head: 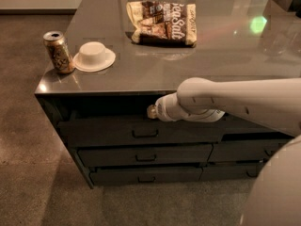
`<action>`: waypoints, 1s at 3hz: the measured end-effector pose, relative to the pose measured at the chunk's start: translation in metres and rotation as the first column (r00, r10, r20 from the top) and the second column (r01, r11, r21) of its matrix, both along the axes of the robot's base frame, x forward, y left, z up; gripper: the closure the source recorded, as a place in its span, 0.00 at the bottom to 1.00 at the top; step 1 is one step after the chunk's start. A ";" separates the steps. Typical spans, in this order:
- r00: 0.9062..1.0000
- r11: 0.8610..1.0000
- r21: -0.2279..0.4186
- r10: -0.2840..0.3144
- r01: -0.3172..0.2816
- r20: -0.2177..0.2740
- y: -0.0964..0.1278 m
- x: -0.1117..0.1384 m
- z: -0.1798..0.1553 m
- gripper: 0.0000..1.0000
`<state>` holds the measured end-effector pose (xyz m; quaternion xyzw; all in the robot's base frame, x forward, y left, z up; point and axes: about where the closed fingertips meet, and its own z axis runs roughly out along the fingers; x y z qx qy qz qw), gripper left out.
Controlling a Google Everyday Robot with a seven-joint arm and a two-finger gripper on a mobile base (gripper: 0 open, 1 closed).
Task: Open top drawer
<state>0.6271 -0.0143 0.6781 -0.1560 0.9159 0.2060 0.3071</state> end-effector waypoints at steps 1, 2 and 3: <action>1.000 1.000 -0.012 0.004 -0.004 -0.005 -0.001 -0.001 -0.001 1.00; 1.000 1.000 -0.027 0.006 -0.006 -0.011 -0.004 -0.004 -0.001 1.00; 1.000 0.999 -0.035 0.007 -0.007 -0.015 -0.006 -0.005 -0.001 1.00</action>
Offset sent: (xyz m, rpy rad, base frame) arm -0.0252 -0.0305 -0.0289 -0.1565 0.0682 0.0215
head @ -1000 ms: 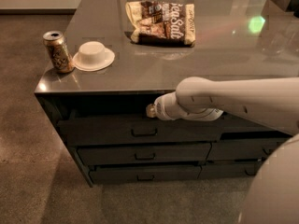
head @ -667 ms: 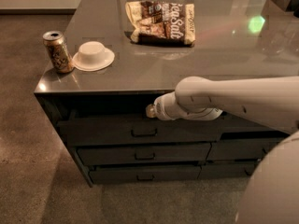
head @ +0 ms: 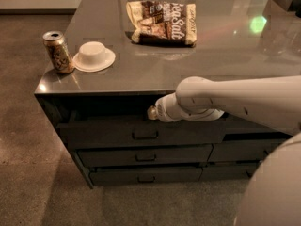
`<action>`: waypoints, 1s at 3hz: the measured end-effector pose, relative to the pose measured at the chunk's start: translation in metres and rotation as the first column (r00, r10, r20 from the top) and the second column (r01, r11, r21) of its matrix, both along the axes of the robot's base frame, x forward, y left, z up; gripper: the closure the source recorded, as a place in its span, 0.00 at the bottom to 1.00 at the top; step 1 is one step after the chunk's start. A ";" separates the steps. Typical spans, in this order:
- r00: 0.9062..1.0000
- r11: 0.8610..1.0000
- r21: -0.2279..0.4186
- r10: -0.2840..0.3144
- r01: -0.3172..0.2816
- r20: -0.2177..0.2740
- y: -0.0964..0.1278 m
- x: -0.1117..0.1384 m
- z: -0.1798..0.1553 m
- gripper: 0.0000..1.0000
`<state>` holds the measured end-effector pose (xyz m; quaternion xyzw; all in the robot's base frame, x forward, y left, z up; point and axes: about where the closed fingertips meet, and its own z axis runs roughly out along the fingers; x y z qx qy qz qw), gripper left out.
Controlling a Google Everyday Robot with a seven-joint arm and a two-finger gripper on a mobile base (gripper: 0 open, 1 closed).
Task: Open top drawer
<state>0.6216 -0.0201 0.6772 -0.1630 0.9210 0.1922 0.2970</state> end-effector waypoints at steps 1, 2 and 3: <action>1.000 1.000 -0.013 0.002 -0.002 -0.006 -0.002 -0.003 -0.001 1.00; 1.000 1.000 -0.022 0.004 -0.005 -0.016 -0.004 -0.008 0.000 1.00; 0.999 0.999 -0.049 0.015 -0.017 -0.032 -0.008 -0.015 -0.004 1.00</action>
Offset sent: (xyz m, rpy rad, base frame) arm -0.0585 -0.0473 -0.0243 -0.2179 0.0986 0.0338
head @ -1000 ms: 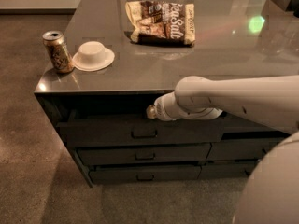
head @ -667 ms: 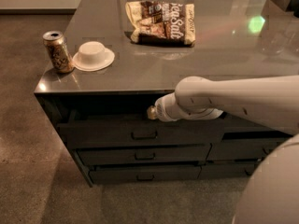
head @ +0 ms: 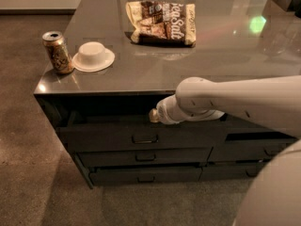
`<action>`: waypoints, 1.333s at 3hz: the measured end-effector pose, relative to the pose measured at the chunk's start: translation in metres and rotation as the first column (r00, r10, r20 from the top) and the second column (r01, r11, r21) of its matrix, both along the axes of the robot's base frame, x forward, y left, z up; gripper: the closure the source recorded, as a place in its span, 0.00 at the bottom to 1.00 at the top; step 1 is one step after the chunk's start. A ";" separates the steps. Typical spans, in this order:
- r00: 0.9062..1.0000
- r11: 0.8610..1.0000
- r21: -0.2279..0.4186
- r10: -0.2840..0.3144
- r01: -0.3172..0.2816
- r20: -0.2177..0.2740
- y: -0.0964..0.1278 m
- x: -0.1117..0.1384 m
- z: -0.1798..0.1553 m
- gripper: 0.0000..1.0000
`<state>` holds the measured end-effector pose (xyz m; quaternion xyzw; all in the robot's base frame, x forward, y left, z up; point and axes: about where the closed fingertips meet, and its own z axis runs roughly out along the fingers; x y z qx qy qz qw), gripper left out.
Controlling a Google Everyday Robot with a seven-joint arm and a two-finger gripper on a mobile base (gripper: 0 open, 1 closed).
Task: Open top drawer
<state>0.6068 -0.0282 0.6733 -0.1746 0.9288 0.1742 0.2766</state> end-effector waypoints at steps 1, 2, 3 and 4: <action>1.000 1.000 0.000 0.000 0.000 0.000 0.000 0.000 0.002 1.00; 1.000 1.000 -0.015 0.012 -0.012 -0.011 -0.001 -0.004 0.001 1.00; 1.000 1.000 -0.015 0.012 -0.012 -0.011 -0.001 -0.004 0.002 1.00; 0.999 0.999 -0.036 0.032 -0.033 -0.023 -0.001 -0.007 0.000 1.00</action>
Offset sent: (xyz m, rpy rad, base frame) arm -0.0636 -0.0285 -0.0581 -0.2565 0.1971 0.1956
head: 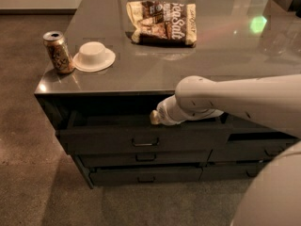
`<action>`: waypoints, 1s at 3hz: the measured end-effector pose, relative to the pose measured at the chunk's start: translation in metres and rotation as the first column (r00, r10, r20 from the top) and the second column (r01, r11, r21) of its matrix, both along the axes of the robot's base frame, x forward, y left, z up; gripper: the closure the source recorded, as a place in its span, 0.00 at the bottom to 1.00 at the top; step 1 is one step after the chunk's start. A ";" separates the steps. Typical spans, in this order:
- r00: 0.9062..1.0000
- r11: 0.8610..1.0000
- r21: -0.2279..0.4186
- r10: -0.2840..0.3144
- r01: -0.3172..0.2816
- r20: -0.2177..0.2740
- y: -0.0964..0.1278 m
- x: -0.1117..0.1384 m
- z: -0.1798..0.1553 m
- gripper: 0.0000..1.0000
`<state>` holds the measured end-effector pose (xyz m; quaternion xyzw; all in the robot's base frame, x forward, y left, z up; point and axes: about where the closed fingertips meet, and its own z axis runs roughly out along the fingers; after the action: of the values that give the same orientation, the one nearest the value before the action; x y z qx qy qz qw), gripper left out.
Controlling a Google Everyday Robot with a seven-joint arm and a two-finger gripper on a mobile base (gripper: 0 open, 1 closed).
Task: Open top drawer
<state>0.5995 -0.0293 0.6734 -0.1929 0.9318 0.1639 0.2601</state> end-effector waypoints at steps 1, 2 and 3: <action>1.000 1.000 0.000 0.000 0.000 0.000 0.000 0.000 0.001 0.81; 1.000 0.999 -0.025 0.026 -0.027 -0.011 -0.001 -0.004 -0.001 0.58; 1.000 0.999 -0.025 0.027 -0.027 -0.011 0.000 -0.004 0.001 0.35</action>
Offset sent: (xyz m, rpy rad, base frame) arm -0.0677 -0.0232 -0.0663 -0.3888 0.1759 0.4001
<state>0.5952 -0.0297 0.6742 -0.2076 0.9326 0.1566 0.2503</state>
